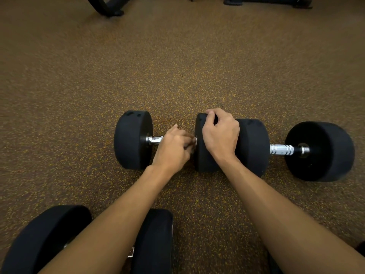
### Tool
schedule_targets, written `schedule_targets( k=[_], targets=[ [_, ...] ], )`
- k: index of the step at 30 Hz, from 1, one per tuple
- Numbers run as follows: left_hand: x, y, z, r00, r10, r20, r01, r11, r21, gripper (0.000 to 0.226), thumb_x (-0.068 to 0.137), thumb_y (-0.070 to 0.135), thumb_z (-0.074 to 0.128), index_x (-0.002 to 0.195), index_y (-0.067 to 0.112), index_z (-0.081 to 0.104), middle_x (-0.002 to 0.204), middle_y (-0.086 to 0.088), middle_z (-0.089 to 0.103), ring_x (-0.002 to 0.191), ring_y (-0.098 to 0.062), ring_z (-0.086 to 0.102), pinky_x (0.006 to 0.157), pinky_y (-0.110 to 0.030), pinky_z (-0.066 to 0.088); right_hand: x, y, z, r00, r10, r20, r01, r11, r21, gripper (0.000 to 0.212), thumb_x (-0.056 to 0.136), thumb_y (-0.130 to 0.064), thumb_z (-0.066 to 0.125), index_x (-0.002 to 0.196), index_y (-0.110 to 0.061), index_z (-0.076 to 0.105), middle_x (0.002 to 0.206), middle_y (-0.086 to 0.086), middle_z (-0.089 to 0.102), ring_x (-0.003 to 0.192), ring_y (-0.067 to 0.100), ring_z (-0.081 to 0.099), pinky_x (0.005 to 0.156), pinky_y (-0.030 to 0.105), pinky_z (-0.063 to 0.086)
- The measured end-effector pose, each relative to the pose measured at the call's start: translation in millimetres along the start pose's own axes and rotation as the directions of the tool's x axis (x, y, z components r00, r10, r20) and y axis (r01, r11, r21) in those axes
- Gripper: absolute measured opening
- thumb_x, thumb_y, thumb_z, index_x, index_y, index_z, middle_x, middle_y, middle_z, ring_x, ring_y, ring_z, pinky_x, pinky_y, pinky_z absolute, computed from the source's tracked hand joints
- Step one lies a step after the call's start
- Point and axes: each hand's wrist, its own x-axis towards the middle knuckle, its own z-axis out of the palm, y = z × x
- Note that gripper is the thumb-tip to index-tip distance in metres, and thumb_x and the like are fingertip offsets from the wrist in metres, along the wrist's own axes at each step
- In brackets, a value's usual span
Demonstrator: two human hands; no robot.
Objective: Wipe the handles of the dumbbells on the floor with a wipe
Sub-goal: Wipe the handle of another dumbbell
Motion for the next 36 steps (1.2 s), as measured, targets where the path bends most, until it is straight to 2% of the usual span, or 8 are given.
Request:
schedule_targets(
  k=[3, 6, 8, 13, 24, 28, 32, 36],
  targets=[
    [4.8, 6.6, -7.5, 0.991, -0.129, 0.034, 0.131, 0.99, -0.047, 0.018, 0.097, 0.02, 0.074, 0.112, 0.016, 0.082, 0.112, -0.002, 0.078, 0.106, -0.022, 0.067, 0.12, -0.034, 0.032, 0.3, 0.8, 0.7, 1.0, -0.002, 0.006, 0.002, 1.0, 0.002, 0.031, 0.105, -0.027, 0.05, 0.109, -0.019, 0.08, 0.106, 0.0, 0.078, 0.106, 0.021, 0.067, 0.09, 0.034, 0.046],
    [20.0, 9.9, -8.3, 0.945, -0.281, 0.165, 0.286, 0.958, -0.003, 0.023, 0.104, 0.032, 0.062, 0.116, 0.022, 0.078, 0.108, -0.007, 0.076, 0.106, -0.028, 0.067, 0.098, -0.038, 0.053, 1.6, 0.9, 1.4, 1.0, 0.0, 0.011, 0.0, 1.0, -0.005, 0.031, 0.105, -0.027, 0.05, 0.109, -0.019, 0.079, 0.106, -0.001, 0.078, 0.107, 0.02, 0.066, 0.09, 0.034, 0.046],
    [30.5, 7.2, -12.4, 0.903, -0.325, 0.282, 0.329, 0.944, 0.032, 0.025, 0.106, 0.035, 0.058, 0.119, 0.023, 0.076, 0.106, -0.007, 0.074, 0.106, -0.029, 0.067, 0.091, -0.037, 0.054, 1.9, 1.5, 1.5, 1.0, 0.0, 0.011, 0.001, 1.0, -0.008, 0.031, 0.105, -0.027, 0.05, 0.11, -0.019, 0.079, 0.106, -0.001, 0.078, 0.108, 0.02, 0.066, 0.09, 0.033, 0.044],
    [39.3, -8.1, -24.4, 0.874, -0.363, 0.324, 0.363, 0.93, 0.064, 0.025, 0.104, 0.037, 0.062, 0.121, 0.029, 0.078, 0.12, -0.003, 0.071, 0.112, -0.02, 0.062, 0.106, -0.042, 0.054, 0.0, 2.9, 2.2, 1.0, -0.005, -0.002, 0.005, 1.0, 0.004, 0.031, 0.105, -0.027, 0.05, 0.11, -0.019, 0.079, 0.107, -0.003, 0.078, 0.109, 0.018, 0.065, 0.089, 0.031, 0.044],
    [35.9, -5.2, -28.9, 0.871, -0.378, 0.314, 0.358, 0.926, 0.121, 0.029, 0.105, 0.036, 0.056, 0.126, 0.027, 0.075, 0.117, -0.008, 0.068, 0.11, -0.027, 0.059, 0.098, -0.036, 0.052, 0.9, 5.5, 4.7, 1.0, -0.018, -0.002, 0.018, 1.0, -0.012, 0.032, 0.105, -0.028, 0.049, 0.108, -0.018, 0.079, 0.104, -0.002, 0.078, 0.106, 0.02, 0.065, 0.085, 0.03, 0.041],
    [39.7, 2.4, -18.6, 0.872, -0.335, 0.356, 0.334, 0.94, 0.067, 0.03, 0.103, 0.036, 0.057, 0.124, 0.028, 0.077, 0.122, -0.011, 0.072, 0.12, -0.031, 0.062, 0.106, -0.043, 0.053, -0.3, 5.0, 4.4, 1.0, -0.023, -0.006, 0.023, 1.0, 0.007, 0.033, 0.103, -0.028, 0.048, 0.108, -0.02, 0.079, 0.107, -0.004, 0.078, 0.108, 0.019, 0.066, 0.091, 0.032, 0.044],
    [29.9, 0.0, -16.5, 0.932, -0.252, 0.262, 0.276, 0.959, -0.058, 0.017, 0.099, 0.027, 0.072, 0.112, 0.021, 0.083, 0.11, -0.002, 0.078, 0.106, -0.016, 0.067, 0.099, -0.026, 0.051, 0.9, 3.1, 3.4, 1.0, -0.019, -0.002, 0.019, 1.0, 0.011, 0.032, 0.104, -0.026, 0.049, 0.107, -0.019, 0.08, 0.106, -0.003, 0.078, 0.107, 0.02, 0.066, 0.091, 0.033, 0.044],
    [12.3, -7.0, -16.1, 0.99, 0.005, 0.14, 0.012, 0.993, -0.118, 0.015, 0.086, 0.012, 0.086, 0.101, 0.012, 0.084, 0.106, 0.0, 0.078, 0.101, -0.014, 0.07, 0.097, -0.031, 0.055, 0.3, 2.6, 3.2, 1.0, -0.02, -0.006, 0.02, 1.0, 0.013, 0.03, 0.104, -0.025, 0.05, 0.106, -0.018, 0.079, 0.104, -0.001, 0.078, 0.106, 0.021, 0.066, 0.09, 0.034, 0.044]
  ],
)
